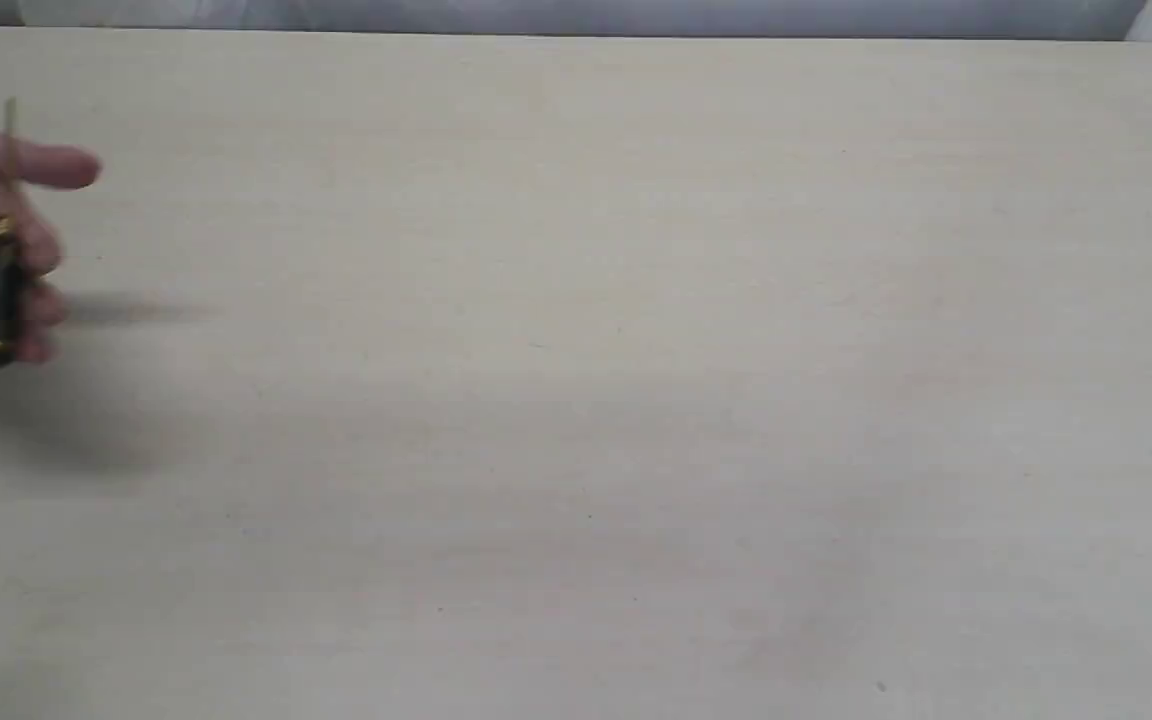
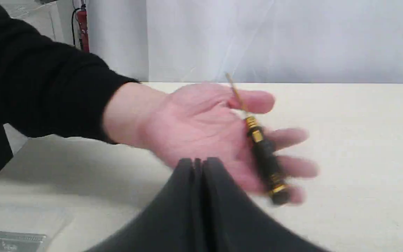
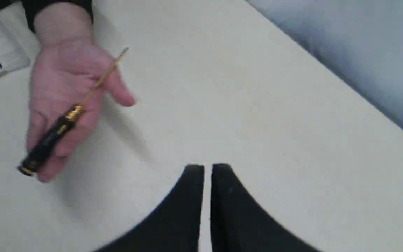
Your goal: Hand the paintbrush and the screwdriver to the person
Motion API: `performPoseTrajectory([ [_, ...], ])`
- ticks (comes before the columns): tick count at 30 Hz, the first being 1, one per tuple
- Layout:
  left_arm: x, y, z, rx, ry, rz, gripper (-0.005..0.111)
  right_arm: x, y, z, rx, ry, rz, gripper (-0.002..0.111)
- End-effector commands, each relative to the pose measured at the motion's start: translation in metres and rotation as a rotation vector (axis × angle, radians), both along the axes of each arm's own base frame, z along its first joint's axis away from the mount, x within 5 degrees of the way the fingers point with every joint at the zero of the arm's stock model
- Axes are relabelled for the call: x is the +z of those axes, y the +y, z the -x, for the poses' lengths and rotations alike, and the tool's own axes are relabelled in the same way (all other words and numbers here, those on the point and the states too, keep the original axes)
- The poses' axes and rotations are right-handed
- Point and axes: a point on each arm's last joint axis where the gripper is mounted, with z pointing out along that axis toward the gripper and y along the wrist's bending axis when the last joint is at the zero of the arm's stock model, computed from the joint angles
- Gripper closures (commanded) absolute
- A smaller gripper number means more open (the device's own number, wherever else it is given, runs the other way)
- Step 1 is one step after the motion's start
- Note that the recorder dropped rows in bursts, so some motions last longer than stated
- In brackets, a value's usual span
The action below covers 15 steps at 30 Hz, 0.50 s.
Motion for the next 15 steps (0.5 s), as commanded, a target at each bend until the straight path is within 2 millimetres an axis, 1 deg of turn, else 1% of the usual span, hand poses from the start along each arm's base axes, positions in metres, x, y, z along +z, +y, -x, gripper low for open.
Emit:
performPoseTrajectory([
  [1, 0.000, 0.000, 0.000, -0.006, -0.009, 0.005, 0.107, 0.033, -0.019, 0.018, -0.012, -0.045, -0.051, 0.104],
  [2, 0.000, 0.000, 0.000, -0.006, -0.009, 0.005, 0.107, 0.040, -0.023, 0.021, 0.012, -0.091, -0.029, 0.104],
  [3, 0.000, 0.000, 0.000, -0.006, -0.009, 0.005, 0.107, 0.051, -0.030, 0.025, 0.045, -0.167, -0.007, 0.104],
  [6, 0.000, 0.000, 0.000, -0.006, -0.009, 0.005, 0.107, 0.074, -0.039, 0.034, 0.056, -0.273, -0.070, 0.104],
  [8, 0.000, 0.000, 0.000, -0.006, -0.009, 0.005, 0.107, 0.085, -0.047, 0.041, 0.056, -0.295, -0.093, 0.104],
  [10, 0.000, 0.000, 0.000, -0.006, -0.009, 0.005, 0.107, 0.091, -0.055, 0.048, 0.050, -0.294, -0.080, 0.104],
  [12, 0.000, 0.000, 0.000, -0.006, -0.009, 0.005, 0.107, 0.094, -0.063, 0.050, 0.017, -0.299, -0.053, 0.104],
  [15, 0.000, 0.000, 0.000, -0.006, -0.009, 0.005, 0.107, 0.100, -0.086, 0.057, -0.086, -0.369, -0.009, 0.104],
])
